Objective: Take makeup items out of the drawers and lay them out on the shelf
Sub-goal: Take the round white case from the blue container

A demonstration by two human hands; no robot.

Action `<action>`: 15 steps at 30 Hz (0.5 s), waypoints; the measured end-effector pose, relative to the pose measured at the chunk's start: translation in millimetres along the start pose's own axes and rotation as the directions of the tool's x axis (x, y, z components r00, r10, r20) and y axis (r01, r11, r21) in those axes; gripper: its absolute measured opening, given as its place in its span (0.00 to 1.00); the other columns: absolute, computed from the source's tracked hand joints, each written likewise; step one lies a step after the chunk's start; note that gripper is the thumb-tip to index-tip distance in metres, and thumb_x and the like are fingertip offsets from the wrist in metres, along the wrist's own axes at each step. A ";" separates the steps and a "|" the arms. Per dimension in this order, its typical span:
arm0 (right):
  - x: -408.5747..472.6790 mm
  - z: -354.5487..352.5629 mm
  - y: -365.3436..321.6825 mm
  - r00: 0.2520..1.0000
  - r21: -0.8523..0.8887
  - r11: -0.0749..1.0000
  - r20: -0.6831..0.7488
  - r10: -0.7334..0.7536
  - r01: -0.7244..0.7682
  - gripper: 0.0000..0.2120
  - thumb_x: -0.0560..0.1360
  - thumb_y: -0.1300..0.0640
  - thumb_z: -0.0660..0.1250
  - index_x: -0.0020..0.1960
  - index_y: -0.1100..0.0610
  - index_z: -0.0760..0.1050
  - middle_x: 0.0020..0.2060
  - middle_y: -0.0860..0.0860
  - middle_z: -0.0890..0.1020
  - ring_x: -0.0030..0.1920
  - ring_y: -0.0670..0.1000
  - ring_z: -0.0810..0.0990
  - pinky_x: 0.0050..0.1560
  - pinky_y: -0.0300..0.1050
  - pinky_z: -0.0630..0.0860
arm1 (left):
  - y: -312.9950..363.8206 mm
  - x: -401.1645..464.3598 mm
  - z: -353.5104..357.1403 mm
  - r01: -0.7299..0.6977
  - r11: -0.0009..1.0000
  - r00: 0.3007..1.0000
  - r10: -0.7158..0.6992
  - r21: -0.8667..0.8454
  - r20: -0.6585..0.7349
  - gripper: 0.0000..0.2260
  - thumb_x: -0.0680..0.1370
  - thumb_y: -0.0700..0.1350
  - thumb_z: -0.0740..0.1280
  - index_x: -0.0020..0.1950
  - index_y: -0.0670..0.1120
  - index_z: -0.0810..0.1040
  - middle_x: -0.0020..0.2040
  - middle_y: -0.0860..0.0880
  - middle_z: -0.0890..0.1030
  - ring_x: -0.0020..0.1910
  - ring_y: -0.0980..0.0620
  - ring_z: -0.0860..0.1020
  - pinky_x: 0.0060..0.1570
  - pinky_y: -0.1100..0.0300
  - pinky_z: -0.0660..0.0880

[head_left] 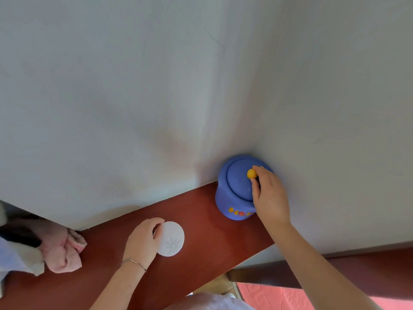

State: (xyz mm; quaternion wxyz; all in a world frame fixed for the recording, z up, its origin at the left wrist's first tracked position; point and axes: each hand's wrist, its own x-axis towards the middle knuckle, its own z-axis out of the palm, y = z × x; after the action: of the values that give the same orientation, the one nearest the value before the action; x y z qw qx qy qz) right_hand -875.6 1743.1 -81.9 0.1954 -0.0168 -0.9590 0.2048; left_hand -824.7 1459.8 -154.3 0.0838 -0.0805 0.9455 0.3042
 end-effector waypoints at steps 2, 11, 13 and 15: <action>2.4 0.0 -0.3 1.000 -0.034 0.999 -0.006 -0.022 0.022 0.21 0.77 0.52 0.54 0.57 0.65 0.76 0.51 0.59 0.82 0.52 0.60 0.81 0.54 0.42 0.69 | -0.3 0.5 0.4 -0.002 1.000 1.000 0.002 -0.002 0.004 0.13 0.78 0.41 0.61 0.61 0.49 0.77 0.59 0.53 0.79 0.58 0.53 0.77 0.58 0.60 0.73; 0.5 1.2 -4.1 0.997 -0.128 0.990 -0.049 -0.057 0.051 0.17 0.75 0.55 0.55 0.53 0.63 0.77 0.44 0.57 0.82 0.43 0.57 0.81 0.44 0.41 0.73 | 0.7 2.8 1.0 -0.009 1.000 1.000 0.009 -0.006 0.018 0.14 0.77 0.41 0.60 0.61 0.48 0.77 0.59 0.52 0.79 0.57 0.52 0.77 0.58 0.59 0.73; 0.7 -0.1 -1.8 0.999 -0.065 0.997 -0.008 -0.042 0.041 0.17 0.76 0.55 0.55 0.55 0.63 0.76 0.47 0.57 0.82 0.46 0.57 0.80 0.48 0.42 0.72 | 0.6 3.6 0.3 -0.009 1.000 1.000 0.009 -0.006 0.028 0.14 0.77 0.41 0.60 0.61 0.48 0.77 0.59 0.52 0.79 0.58 0.52 0.77 0.58 0.59 0.73; 0.1 -2.3 0.6 0.999 -0.031 0.999 0.042 -0.023 0.024 0.17 0.76 0.57 0.58 0.60 0.64 0.75 0.51 0.59 0.81 0.51 0.59 0.80 0.51 0.47 0.76 | 0.8 5.0 0.0 -0.016 1.000 0.999 0.016 -0.006 0.032 0.14 0.77 0.41 0.61 0.62 0.48 0.76 0.60 0.52 0.79 0.59 0.52 0.76 0.59 0.59 0.72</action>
State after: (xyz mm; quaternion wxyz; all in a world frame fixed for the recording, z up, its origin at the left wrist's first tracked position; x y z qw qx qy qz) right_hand -874.9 1744.6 -80.2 0.1774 -0.0041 -0.9660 0.1878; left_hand -829.7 1459.9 -154.9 0.0961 -0.0684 0.9437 0.3090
